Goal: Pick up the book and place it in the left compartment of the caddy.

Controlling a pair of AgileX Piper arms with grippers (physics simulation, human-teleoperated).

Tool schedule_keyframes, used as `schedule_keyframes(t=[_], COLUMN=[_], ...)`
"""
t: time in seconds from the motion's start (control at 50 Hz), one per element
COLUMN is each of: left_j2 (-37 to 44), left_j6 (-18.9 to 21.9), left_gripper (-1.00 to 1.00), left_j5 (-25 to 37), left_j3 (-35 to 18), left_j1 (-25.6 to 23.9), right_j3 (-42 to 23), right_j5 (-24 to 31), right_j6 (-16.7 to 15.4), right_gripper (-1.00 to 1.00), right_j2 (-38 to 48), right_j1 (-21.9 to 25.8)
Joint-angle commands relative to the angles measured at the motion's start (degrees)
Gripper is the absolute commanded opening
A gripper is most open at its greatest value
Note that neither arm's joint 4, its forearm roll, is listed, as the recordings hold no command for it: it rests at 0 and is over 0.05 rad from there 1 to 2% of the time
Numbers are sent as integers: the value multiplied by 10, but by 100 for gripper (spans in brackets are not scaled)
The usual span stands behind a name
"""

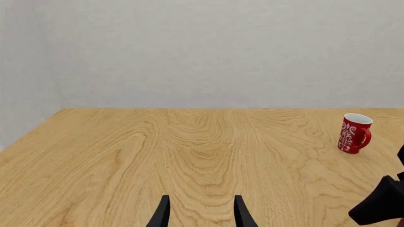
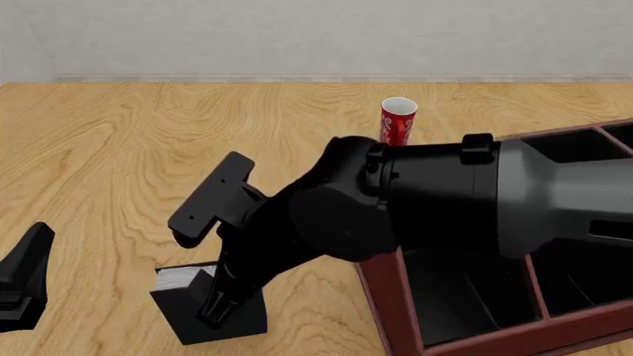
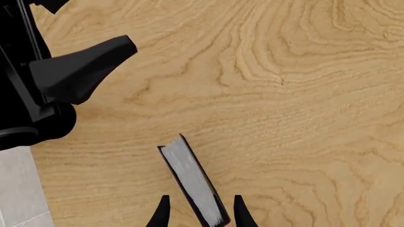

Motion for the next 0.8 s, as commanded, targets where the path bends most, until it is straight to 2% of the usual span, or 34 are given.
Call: schedule_keyframes(t=[0.02,0.8], left_j2=[0,0], left_j6=[0,0], left_gripper=[100,100], left_j5=[0,0], left_j3=[0,0], left_j1=[0,0], right_j3=[8,33], right_j5=[-5,-30], right_j6=[4,14], right_gripper=[100,100], right_j2=[-2,3], right_j1=[-1,1])
